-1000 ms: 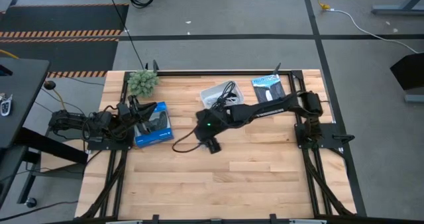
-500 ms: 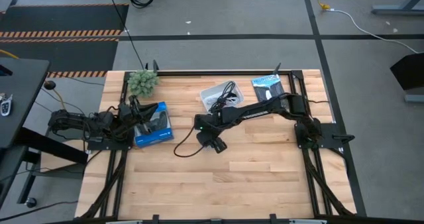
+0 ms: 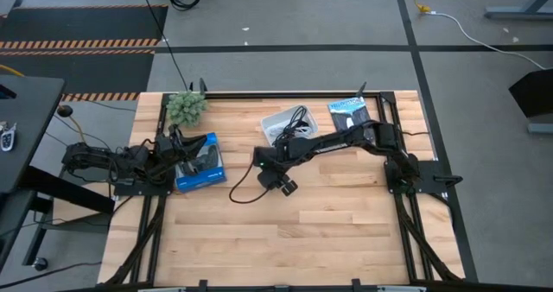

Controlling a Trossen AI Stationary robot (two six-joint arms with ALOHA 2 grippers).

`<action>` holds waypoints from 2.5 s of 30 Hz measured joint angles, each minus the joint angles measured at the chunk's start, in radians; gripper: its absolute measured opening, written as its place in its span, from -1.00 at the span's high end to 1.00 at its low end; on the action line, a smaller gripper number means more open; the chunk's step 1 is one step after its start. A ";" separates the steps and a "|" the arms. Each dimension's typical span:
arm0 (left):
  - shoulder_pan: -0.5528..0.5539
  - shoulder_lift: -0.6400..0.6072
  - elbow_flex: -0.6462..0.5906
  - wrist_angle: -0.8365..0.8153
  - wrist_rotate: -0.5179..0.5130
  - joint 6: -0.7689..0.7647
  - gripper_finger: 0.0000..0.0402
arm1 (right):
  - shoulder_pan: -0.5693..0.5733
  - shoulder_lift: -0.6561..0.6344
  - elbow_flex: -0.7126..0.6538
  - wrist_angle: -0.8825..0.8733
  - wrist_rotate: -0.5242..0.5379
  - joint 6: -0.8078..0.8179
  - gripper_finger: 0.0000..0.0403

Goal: Pick and place USB-C Cables
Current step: Put the light blue USB cable into the white bin

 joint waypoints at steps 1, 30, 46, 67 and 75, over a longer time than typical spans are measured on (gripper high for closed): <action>0.000 0.000 0.000 0.001 0.000 0.000 0.78 | -0.002 0.000 0.000 0.010 0.000 0.000 0.19; 0.000 0.000 0.000 0.000 0.000 0.000 0.78 | -0.056 -0.002 0.040 -0.062 0.131 -0.095 0.08; 0.000 0.000 0.000 0.000 0.000 0.000 0.78 | -0.078 -0.002 -0.061 0.053 0.067 -0.263 0.30; 0.000 0.000 0.000 0.001 0.000 0.000 0.78 | -0.068 -0.076 -0.077 0.012 0.095 -0.145 0.88; 0.000 0.000 0.000 0.000 0.000 0.000 0.78 | -0.069 -0.190 -0.076 0.022 0.085 -0.068 0.90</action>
